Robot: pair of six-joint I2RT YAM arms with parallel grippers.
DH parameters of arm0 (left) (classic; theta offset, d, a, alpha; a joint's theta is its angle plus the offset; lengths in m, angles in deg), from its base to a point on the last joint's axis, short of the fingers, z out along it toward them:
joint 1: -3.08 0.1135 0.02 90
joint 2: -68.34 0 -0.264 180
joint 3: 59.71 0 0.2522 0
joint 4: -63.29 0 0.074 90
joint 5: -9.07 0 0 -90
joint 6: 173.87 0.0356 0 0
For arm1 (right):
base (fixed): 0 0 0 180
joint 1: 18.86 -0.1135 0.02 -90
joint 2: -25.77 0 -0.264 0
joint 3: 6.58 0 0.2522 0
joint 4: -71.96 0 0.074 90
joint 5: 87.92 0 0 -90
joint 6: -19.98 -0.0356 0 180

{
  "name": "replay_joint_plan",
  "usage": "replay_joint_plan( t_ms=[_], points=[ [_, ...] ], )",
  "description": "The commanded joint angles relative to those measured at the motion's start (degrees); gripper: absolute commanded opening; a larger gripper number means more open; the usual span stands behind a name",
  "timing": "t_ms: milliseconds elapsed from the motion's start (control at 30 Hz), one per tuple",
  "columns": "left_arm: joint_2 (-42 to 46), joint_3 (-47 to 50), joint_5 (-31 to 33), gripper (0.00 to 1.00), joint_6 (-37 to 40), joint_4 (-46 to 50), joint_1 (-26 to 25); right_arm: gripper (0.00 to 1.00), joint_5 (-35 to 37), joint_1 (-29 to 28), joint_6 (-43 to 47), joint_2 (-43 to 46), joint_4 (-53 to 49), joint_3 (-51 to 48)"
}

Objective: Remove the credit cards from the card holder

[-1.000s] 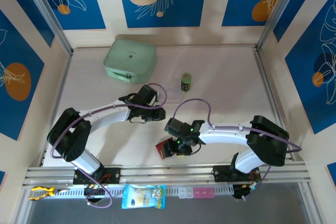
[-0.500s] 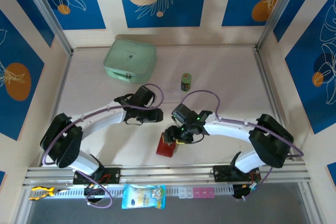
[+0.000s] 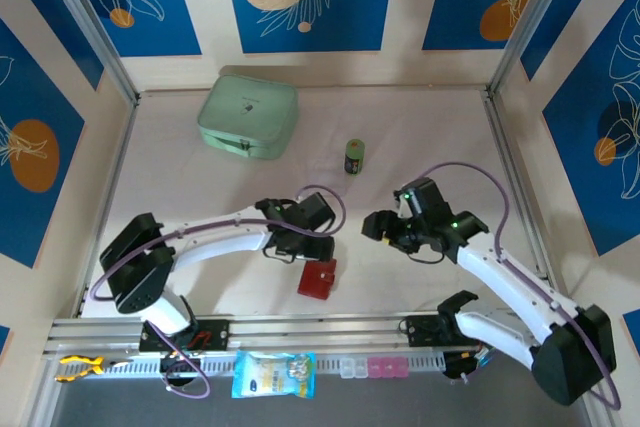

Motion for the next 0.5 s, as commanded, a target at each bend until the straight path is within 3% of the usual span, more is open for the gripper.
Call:
replay_joint_plan(
  t_ms=[0, 233, 467],
  points=[
    [-3.4, -3.95, 3.42, 0.81, -3.44, 4.86, -2.98, 0.67, -4.25, 3.96, 4.2, 2.59, -4.93, -0.97],
    [-8.73, -7.72, 3.95, 0.9, -5.51, 7.82, -6.22, 0.66, -6.64, 7.39, 6.26, 3.48, -5.84, -0.97],
    [-10.53, -6.88, 2.43, 0.92, -7.5, 7.53, -7.93, 0.67, -7.19, 8.05, 6.83, 3.52, -5.4, -1.4]
  ],
)
